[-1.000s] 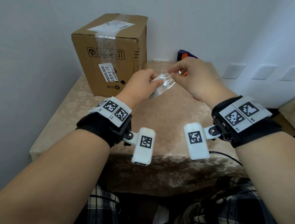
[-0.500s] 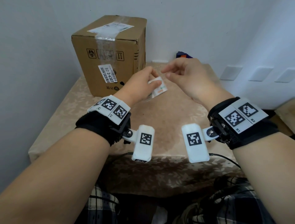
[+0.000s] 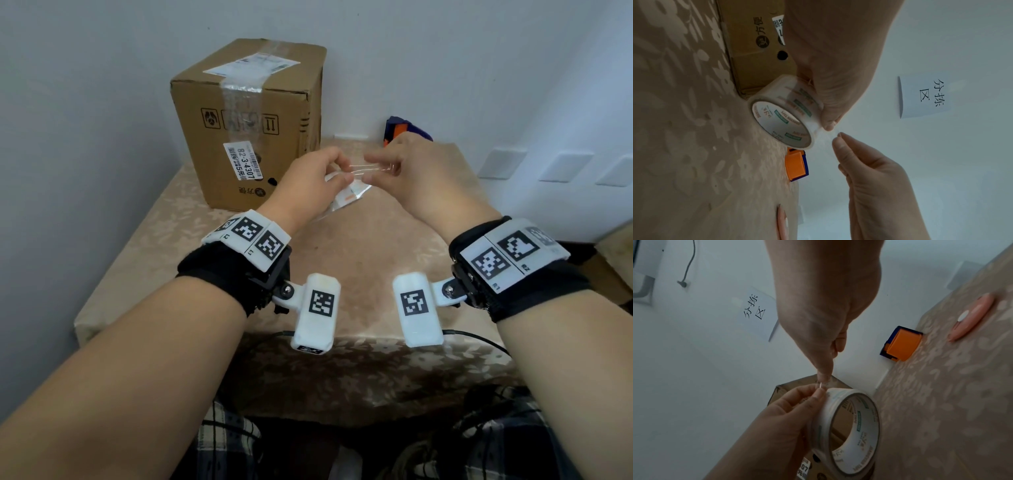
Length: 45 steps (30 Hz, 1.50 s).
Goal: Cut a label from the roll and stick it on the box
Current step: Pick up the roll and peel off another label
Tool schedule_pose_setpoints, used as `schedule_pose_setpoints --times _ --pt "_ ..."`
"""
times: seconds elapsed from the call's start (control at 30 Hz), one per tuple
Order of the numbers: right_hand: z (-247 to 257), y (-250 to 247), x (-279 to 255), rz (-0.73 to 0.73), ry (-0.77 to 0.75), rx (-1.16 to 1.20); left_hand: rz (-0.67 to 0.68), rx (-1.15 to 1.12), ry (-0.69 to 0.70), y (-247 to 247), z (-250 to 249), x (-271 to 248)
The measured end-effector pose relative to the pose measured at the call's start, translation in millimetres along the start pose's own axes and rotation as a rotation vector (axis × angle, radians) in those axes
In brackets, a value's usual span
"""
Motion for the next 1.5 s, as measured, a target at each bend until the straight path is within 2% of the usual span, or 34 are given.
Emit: schedule_pose_setpoints --times 0.43,0.63,0.8,0.87,1.0,1.33,1.5 --pt "-17.0 0.5 3.8 -0.025 0.056 -0.009 0.01 0.043 0.024 7.6 -8.0 2.7" --pt "-29.5 1.9 -0.2 0.011 0.102 0.204 0.087 -0.052 0.026 11.6 -10.0 -3.6" --pt "-19.7 1.0 2.4 0.036 0.025 0.056 0.094 -0.114 -0.024 8.9 -7.4 -6.4" --pt "-19.5 0.6 2.0 0.045 0.042 0.056 0.1 -0.097 -0.027 8.8 -6.8 -7.2" --pt "-22.2 0.9 0.8 0.033 0.093 0.158 0.123 -0.098 -0.046 11.4 -5.1 -8.3" --pt "-26.5 25.5 6.8 0.088 0.179 0.596 0.147 -0.119 -0.052 17.5 -6.0 -9.6" --pt "-18.3 25.6 1.9 0.085 0.153 0.675 0.063 -0.099 -0.062 13.0 -3.8 -8.3"
Point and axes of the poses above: each hand's wrist, its own x-axis towards the middle knuckle, its own y-axis out of the palm, z = x × y, the point moved 7 cm from there along x, towards the middle knuckle, and after that the axes turned 3 degrees about y, right-handed, at the moved point
